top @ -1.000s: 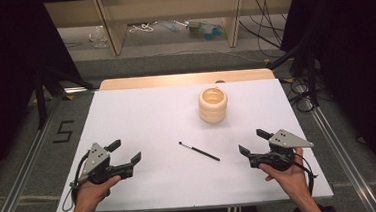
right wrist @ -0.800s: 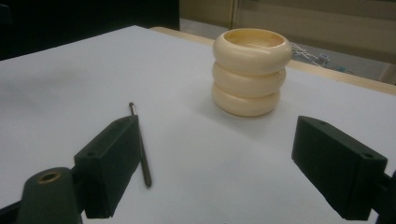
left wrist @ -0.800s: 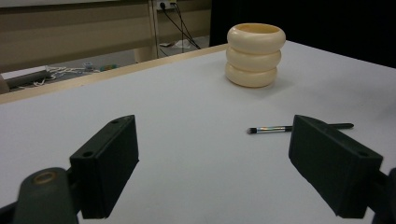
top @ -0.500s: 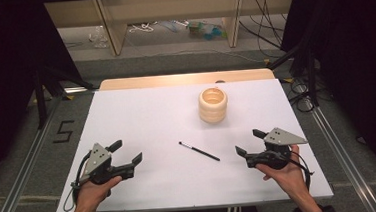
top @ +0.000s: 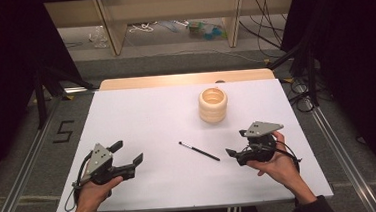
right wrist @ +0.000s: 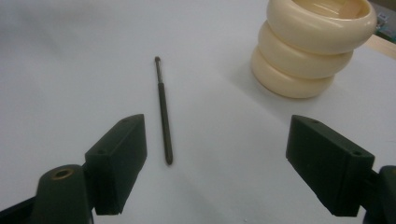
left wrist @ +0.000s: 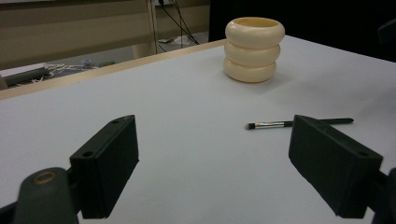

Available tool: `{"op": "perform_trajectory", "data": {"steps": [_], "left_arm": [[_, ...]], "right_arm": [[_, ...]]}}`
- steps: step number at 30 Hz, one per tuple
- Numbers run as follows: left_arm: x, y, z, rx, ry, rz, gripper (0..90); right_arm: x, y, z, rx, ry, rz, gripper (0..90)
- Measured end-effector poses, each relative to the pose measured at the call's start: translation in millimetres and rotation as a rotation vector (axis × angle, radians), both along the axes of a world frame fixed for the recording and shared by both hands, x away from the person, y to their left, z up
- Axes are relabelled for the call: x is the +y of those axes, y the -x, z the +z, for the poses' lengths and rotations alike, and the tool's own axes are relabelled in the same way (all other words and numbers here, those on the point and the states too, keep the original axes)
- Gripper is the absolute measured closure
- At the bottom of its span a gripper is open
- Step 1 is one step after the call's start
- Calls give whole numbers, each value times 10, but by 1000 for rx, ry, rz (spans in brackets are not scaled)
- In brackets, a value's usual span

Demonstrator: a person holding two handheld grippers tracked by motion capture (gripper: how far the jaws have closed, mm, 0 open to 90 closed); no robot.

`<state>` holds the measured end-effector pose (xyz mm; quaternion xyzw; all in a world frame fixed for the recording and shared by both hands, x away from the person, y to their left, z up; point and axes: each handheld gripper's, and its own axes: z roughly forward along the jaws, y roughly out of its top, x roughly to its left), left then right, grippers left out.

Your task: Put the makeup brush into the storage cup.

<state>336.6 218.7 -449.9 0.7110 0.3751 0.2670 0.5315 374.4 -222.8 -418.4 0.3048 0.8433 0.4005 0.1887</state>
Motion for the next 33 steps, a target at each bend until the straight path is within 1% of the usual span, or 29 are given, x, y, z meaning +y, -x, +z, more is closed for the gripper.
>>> {"op": "perform_trajectory", "data": {"steps": [1,2,3,5,6,7,8,11,12,13,14,15,16,17,18,19,20,21,22,23,24,25,26,27,28,29,30,33], "left_arm": [[0,-2,-1,-1,-2,-3,160],[-2,-2,-2,1,0,-2,160],[-3,-3,-3,1,-1,-2,160],[-4,-4,-3,2,-2,-2,161],[-7,-2,-6,11,9,4,160],[-7,-2,-6,11,9,4,161],[0,-8,-5,7,0,3,161],[-2,-9,-5,6,-3,1,161],[-6,-11,-4,5,-4,-1,161],[-7,-11,-5,5,-4,-1,161],[-7,-11,-5,5,-4,-1,161],[-7,-10,-7,6,-4,-2,161],[-7,-10,-7,6,-4,-2,161],[-5,-12,-9,8,0,0,161],[-5,-12,-9,8,0,0,161],[-4,-12,-9,7,-1,-1,161],[-3,-12,-13,8,-3,-1,161],[-3,-12,-13,8,-3,-1,161],[-2,-15,-14,9,-4,2,161],[-3,-15,-14,9,-4,0,161],[-4,-13,-14,9,-4,0,161],[-4,-13,-14,9,-4,0,161],[-6,-14,-13,8,-3,0,161],[-6,-14,-13,8,-3,0,161],[-8,-16,-15,10,-4,-2,161],[-8,-16,-16,11,-5,-2,161],[-9,-17,-16,12,-5,-2,161],[-9,-19,-17,10,-11,-5,161]], "right_arm": [[13,-22,11,11,6,9,211],[24,-44,16,12,11,14,208],[36,-55,25,28,13,7,205],[61,-94,35,26,23,15,199],[78,-111,41,32,29,20,195],[78,-111,41,32,29,20,195],[129,-158,57,35,45,23,190],[183,-199,72,48,59,39,193],[265,-251,87,57,86,61,190],[300,-265,80,42,91,58,185],[300,-265,80,42,91,58,185],[372,-310,99,48,127,75,177],[372,-310,99,48,127,75,177],[435,-359,88,42,137,90,181],[435,-359,88,42,137,90,181],[459,-372,86,49,138,88,180],[519,-410,84,65,162,95,178],[519,-410,84,65,162,95,178],[573,-447,79,75,173,112,178],[596,-457,77,78,182,112,180],[622,-474,77,87,191,129,185],[622,-474,77,87,191,129,185],[686,-506,67,97,192,133,189],[686,-506,67,97,192,133,189],[734,-537,61,97,214,133,192],[750,-547,62,104,215,137,195],[771,-567,62,100,226,140,204],[834,-619,61,114,242,154,214]]}}
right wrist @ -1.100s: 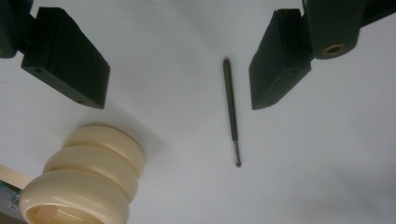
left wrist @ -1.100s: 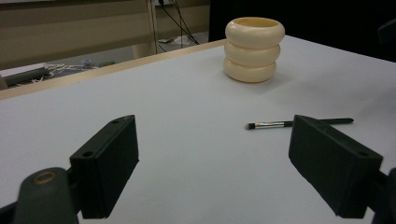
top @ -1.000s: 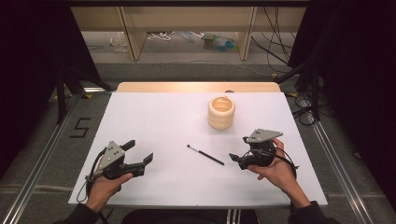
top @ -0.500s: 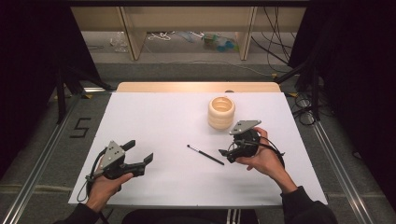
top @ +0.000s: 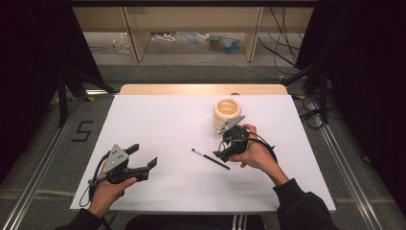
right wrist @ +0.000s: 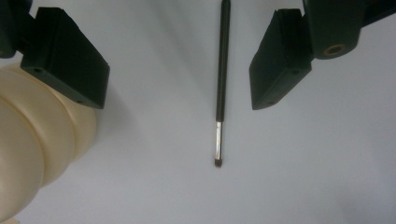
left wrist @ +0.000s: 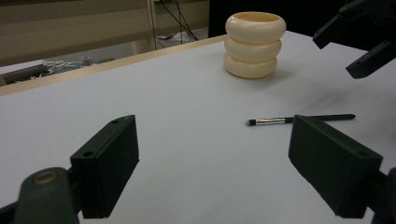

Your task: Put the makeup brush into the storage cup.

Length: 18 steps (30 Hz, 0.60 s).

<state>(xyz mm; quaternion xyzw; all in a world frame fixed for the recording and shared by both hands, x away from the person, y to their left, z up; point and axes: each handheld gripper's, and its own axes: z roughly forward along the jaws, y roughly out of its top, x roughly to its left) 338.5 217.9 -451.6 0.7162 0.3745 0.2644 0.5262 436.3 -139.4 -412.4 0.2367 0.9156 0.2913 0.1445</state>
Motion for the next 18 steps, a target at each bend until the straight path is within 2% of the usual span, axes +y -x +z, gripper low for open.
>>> {"op": "perform_trajectory", "data": {"steps": [4,8,10,18], "left_arm": [[-10,2,-8,8,9,2,162],[-5,-2,-7,4,1,0,161],[-9,1,-8,8,9,3,161],[-6,-1,-12,5,-3,1,161]], "right_arm": [[80,-66,-2,20,27,26,218],[194,-115,-12,45,57,52,221],[246,-134,-24,56,63,59,225],[376,-215,-47,90,92,83,254]]}}
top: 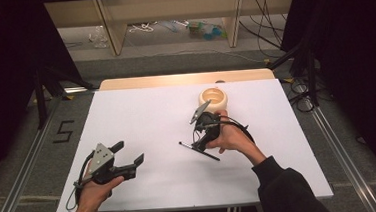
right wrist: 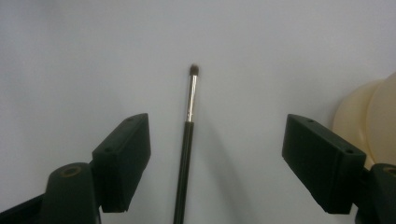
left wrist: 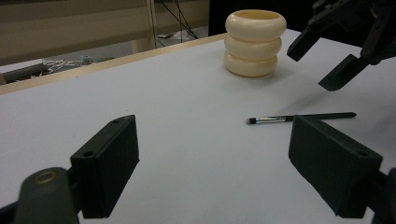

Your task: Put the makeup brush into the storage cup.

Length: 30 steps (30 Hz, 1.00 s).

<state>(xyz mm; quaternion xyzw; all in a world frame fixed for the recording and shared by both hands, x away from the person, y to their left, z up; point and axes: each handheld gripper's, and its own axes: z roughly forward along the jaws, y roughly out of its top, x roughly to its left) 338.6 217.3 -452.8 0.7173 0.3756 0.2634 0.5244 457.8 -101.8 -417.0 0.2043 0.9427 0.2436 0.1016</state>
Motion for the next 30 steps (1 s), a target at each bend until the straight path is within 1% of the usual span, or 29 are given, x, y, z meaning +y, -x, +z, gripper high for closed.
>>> {"op": "perform_trajectory", "data": {"steps": [3,5,7,8,10,11,14,16,22,24,28,29,30], "left_arm": [[0,-1,-1,0,0,0,161],[0,1,2,-1,0,0,161],[-1,1,3,-2,2,1,162],[-1,-2,2,-1,1,-1,161],[-2,-3,2,-1,2,-1,162],[-3,-2,3,-1,4,-1,162],[-4,-2,5,-2,5,-3,162],[-5,0,6,-2,4,-3,162],[-6,-2,2,-1,3,-4,161],[-7,1,3,-1,1,-4,161],[-5,-3,5,-5,8,-7,161],[-4,-5,5,-5,8,-7,161],[-4,-5,5,-5,8,-7,161]], "right_arm": [[22,-15,1,11,2,-3,256],[49,-36,-8,19,15,-2,264],[71,-55,-29,27,23,1,271],[86,-73,-50,45,29,2,274],[93,-79,-61,46,32,-2,275],[106,-95,-83,63,40,-6,280],[116,-113,-101,69,45,-8,285],[127,-138,-122,82,59,-9,293],[155,-175,-124,86,64,-6,306],[188,-176,-133,87,79,-5,315],[226,-170,-168,102,104,5,330],[232,-171,-171,111,116,8,333],[232,-171,-171,111,116,8,333]]}}
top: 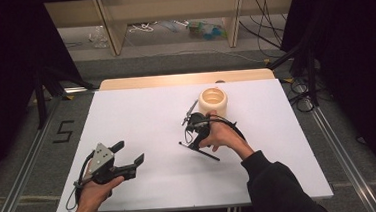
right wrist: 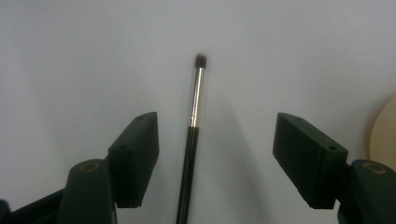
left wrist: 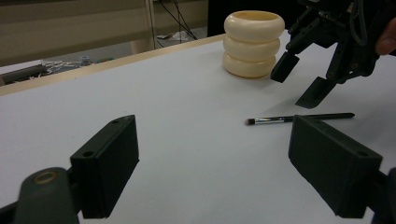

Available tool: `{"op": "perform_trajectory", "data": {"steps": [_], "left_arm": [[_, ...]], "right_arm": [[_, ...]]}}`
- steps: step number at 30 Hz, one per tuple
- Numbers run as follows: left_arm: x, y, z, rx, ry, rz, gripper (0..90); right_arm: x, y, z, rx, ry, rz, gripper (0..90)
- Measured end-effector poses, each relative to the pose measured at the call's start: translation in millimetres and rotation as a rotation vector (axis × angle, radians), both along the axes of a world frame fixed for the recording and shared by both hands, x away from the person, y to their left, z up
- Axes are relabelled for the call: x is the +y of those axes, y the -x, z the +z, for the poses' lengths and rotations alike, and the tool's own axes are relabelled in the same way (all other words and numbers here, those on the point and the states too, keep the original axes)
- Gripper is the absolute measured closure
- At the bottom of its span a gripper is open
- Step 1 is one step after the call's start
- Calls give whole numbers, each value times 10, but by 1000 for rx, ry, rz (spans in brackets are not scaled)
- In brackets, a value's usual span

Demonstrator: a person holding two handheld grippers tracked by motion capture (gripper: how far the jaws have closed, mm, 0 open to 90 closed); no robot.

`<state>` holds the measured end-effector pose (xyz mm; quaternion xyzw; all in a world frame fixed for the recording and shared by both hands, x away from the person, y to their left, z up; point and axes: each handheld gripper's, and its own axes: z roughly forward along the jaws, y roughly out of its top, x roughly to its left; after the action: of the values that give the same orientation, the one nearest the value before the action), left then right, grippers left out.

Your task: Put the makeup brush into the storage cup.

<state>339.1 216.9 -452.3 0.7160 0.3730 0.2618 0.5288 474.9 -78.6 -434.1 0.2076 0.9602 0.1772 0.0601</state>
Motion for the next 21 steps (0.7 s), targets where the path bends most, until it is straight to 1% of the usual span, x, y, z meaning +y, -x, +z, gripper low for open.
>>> {"op": "perform_trajectory", "data": {"steps": [3,7,8,9,12,16,17,19,20,21], "left_arm": [[3,5,6,-1,-10,-1,161],[2,4,5,1,-8,-1,161],[2,4,5,1,-8,-1,161],[0,3,2,3,-5,1,161],[-1,3,3,2,-8,1,161],[-1,0,2,-2,-7,-5,161],[-3,0,0,0,-2,-3,161],[-2,3,3,3,-7,0,161],[-3,2,1,5,-7,-2,162],[-5,2,-1,7,-6,-3,162]], "right_arm": [[5,-1,-18,6,11,0,346],[13,-4,-49,5,40,1,349],[13,-4,-49,5,40,1,349],[19,-3,-63,12,52,2,357],[26,-2,-75,17,58,2,365],[39,-3,-97,35,73,-6,395],[45,-4,-110,51,78,-15,411],[45,-6,-116,51,79,-15,417],[46,-12,-128,70,80,-21,425],[45,-15,-131,73,82,-20,424]]}}
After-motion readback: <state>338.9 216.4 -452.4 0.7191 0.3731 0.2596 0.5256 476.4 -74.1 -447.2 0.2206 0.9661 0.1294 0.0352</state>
